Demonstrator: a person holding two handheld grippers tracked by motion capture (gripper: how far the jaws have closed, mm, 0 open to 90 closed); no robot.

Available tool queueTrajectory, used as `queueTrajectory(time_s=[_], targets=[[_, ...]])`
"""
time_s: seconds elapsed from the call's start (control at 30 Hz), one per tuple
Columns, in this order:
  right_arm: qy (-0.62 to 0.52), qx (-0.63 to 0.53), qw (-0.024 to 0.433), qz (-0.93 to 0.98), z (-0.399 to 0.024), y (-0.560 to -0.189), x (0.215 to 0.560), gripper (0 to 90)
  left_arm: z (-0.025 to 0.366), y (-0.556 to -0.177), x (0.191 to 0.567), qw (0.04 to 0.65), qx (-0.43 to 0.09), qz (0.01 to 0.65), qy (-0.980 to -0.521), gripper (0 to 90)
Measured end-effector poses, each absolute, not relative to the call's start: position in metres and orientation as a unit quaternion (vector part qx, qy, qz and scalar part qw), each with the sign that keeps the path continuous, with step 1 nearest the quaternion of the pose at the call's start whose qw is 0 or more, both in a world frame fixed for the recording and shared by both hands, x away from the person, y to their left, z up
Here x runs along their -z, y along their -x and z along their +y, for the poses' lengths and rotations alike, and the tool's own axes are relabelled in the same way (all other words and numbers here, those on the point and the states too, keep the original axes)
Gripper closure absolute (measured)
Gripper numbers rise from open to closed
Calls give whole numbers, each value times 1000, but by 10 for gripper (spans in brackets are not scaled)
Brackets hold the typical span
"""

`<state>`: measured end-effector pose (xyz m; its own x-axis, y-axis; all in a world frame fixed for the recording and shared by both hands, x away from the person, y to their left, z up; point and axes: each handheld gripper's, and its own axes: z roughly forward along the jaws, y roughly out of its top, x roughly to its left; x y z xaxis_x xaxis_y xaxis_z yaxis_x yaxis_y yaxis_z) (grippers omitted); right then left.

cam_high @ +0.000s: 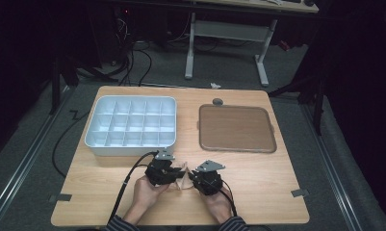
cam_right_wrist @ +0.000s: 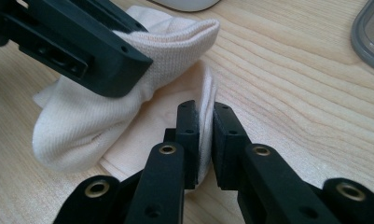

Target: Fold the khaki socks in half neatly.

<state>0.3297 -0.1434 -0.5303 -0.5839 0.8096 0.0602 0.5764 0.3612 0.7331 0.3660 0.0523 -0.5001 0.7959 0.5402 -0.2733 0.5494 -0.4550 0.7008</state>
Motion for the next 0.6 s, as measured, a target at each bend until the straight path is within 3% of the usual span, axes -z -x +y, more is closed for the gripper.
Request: queueTrajectory(time_s=[0.6], targets=[[-423, -372, 158, 811, -144, -332, 531, 823, 43, -365, 509, 393, -3, 313, -865, 803]])
